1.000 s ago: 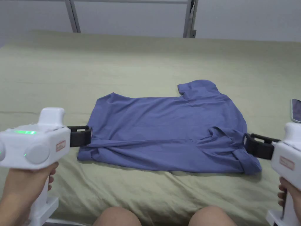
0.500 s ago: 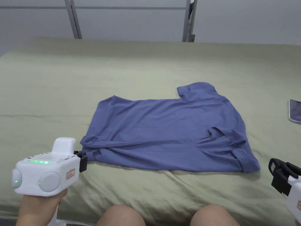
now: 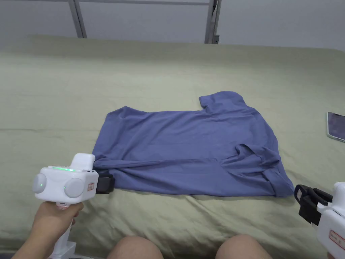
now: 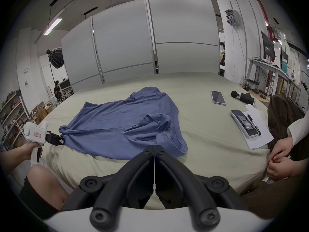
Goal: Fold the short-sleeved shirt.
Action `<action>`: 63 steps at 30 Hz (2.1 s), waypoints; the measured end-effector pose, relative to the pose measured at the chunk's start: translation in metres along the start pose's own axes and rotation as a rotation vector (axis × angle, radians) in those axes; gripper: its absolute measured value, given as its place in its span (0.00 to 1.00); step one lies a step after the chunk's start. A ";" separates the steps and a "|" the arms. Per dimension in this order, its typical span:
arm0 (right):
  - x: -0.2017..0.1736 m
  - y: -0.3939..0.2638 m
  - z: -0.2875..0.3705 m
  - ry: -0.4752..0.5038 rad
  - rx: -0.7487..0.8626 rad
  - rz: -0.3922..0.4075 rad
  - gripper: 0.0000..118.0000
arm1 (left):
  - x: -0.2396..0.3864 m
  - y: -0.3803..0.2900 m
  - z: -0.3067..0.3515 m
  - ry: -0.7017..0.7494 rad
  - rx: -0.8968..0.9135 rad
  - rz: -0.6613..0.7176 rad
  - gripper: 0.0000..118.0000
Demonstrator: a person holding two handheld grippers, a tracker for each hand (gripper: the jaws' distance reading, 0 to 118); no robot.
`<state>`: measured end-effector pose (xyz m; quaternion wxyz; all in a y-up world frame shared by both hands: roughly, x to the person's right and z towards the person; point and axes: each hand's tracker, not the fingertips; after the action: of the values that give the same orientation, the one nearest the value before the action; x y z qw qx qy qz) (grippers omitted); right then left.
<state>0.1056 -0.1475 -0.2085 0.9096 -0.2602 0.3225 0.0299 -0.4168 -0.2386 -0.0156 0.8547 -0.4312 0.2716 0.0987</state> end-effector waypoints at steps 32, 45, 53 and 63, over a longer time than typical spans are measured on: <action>0.038 0.005 -0.127 -0.025 -0.333 0.017 0.95 | -0.020 -0.021 0.035 -0.127 0.085 0.074 0.05; 0.033 0.005 -0.127 -0.020 -0.301 0.013 0.04 | -0.008 -0.021 0.063 -0.153 0.113 0.091 0.05; 0.041 0.008 -0.082 0.034 -0.221 -0.011 0.04 | -0.029 -0.025 0.084 -0.178 0.168 0.077 0.05; 0.037 -0.027 -0.009 0.065 -0.253 -0.050 0.04 | -0.045 -0.077 0.105 -0.176 0.117 0.091 0.05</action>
<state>0.1358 -0.1793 -0.2243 0.8592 -0.3814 0.3388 0.0392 -0.3829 -0.1993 0.1122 0.8937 -0.3574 0.2200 0.1589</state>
